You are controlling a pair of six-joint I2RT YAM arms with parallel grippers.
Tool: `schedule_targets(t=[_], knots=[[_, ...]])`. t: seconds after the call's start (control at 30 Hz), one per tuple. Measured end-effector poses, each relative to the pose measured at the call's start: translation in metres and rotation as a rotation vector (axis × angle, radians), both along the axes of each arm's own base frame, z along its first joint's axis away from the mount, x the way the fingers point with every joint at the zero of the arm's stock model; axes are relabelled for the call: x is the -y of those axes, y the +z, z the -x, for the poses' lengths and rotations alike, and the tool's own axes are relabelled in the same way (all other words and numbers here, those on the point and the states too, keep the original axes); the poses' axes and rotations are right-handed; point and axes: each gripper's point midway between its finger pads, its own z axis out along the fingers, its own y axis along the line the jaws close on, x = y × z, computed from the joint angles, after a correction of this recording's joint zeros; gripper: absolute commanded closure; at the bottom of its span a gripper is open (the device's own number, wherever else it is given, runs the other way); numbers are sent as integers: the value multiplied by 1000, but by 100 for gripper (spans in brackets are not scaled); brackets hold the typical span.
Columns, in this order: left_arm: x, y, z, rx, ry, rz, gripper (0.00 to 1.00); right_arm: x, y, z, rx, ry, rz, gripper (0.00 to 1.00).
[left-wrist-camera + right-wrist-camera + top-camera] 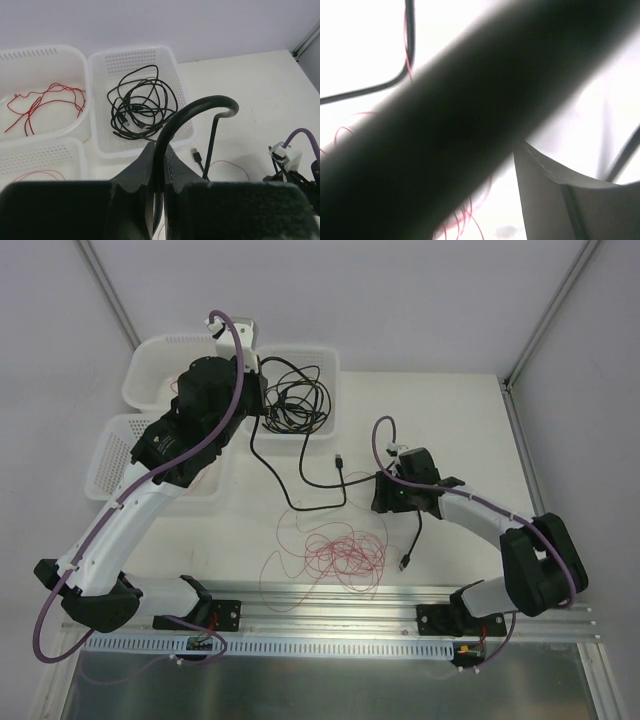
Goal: Untangle the cables
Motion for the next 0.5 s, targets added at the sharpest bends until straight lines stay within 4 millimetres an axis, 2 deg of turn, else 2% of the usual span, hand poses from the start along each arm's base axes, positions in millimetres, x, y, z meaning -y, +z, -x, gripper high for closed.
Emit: schedule_targets(t=[0.13, 0.37, 0.47, 0.5], knots=[[0, -4, 1, -11, -1, -9, 100, -17, -13, -6, 4, 46, -31, 43], [0, -21, 0, -48, -1, -37, 100, -40, -24, 4, 8, 150, -43, 47], [0, -23, 0, -52, -1, -40, 100, -47, -25, 6, 15, 189, -49, 58], [0, -23, 0, -53, -1, -41, 100, -49, -25, 6, 15, 198, -50, 68]])
